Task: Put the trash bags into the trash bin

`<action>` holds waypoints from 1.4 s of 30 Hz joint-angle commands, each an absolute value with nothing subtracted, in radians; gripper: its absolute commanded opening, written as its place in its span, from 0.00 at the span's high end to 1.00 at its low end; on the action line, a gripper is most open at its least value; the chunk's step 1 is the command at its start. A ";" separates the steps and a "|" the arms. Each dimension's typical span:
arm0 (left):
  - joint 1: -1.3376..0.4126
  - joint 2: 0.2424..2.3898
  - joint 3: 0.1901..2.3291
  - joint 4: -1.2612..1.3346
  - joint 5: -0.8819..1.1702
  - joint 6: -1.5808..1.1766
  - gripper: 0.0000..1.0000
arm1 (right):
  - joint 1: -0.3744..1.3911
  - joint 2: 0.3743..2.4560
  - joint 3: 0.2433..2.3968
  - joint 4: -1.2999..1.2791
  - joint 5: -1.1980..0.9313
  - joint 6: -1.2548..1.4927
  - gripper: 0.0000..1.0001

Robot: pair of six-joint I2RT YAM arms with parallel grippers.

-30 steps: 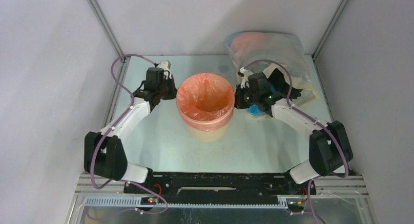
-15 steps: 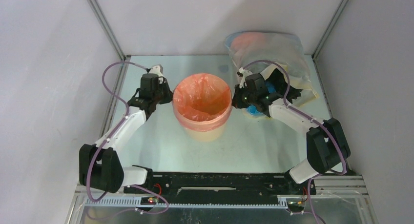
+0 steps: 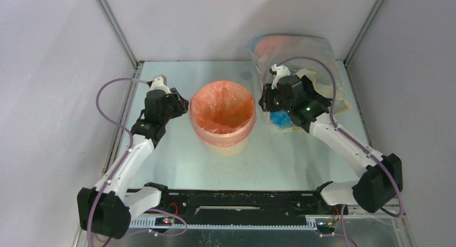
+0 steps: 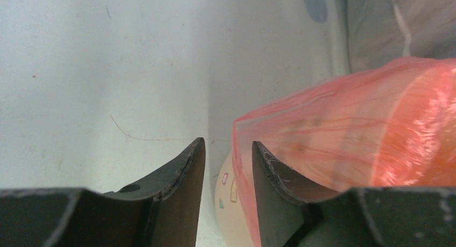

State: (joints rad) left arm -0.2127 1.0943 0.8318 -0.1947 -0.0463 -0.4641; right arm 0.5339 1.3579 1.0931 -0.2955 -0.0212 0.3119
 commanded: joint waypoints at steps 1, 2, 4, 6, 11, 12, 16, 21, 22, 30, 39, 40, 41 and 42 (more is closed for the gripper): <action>-0.204 0.993 0.812 -0.182 -0.127 -0.539 0.52 | 0.574 1.282 1.240 -0.405 0.146 0.229 0.61; -0.204 0.976 0.809 -0.209 -0.161 -0.565 0.52 | 0.584 1.276 1.268 -0.427 0.160 0.213 0.62; -0.205 0.940 0.799 -0.244 -0.189 -0.597 0.50 | 0.614 1.281 1.332 -0.470 0.164 0.165 0.66; -0.205 0.893 0.785 -0.272 -0.193 -0.622 0.49 | 0.658 1.313 1.412 -0.525 0.156 0.110 0.70; -0.204 0.750 0.726 -0.300 -0.099 -0.658 0.48 | 0.768 1.484 1.666 -0.696 0.081 0.027 1.00; -0.205 0.729 0.712 -0.305 -0.060 -0.670 0.48 | 0.782 1.520 1.705 -0.720 0.061 0.023 1.00; -0.205 0.691 0.679 -0.312 0.119 -0.721 0.49 | 0.842 1.647 1.800 -0.773 -0.011 0.003 1.00; -0.205 0.713 0.644 -0.281 0.263 -0.763 0.49 | 0.884 1.753 1.857 -0.797 -0.035 0.002 1.00; -0.205 0.718 0.640 -0.278 0.269 -0.763 0.49 | 0.886 1.766 1.858 -0.793 -0.047 0.003 1.00; -0.205 0.743 0.600 -0.263 0.252 -0.763 0.51 | 0.892 1.858 1.879 -0.801 -0.089 -0.016 1.00; -0.204 0.746 0.584 -0.259 0.262 -0.747 0.53 | 0.883 1.921 1.814 -0.818 -0.082 0.013 1.00; -0.204 0.748 0.582 -0.259 0.264 -0.744 0.53 | 0.877 1.918 1.784 -0.806 -0.093 0.022 1.00; -0.204 0.752 0.581 -0.258 0.265 -0.740 0.53 | 0.874 1.916 1.763 -0.792 -0.101 0.027 1.00; -0.205 0.756 0.579 -0.258 0.265 -0.736 0.54 | 0.872 1.916 1.747 -0.779 -0.110 0.034 1.00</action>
State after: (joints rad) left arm -0.2108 0.7494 0.5842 -0.2966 0.2379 -0.7513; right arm 0.8848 1.9171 1.8027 -0.8135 -0.0784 0.0048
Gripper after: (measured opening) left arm 0.469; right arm 0.007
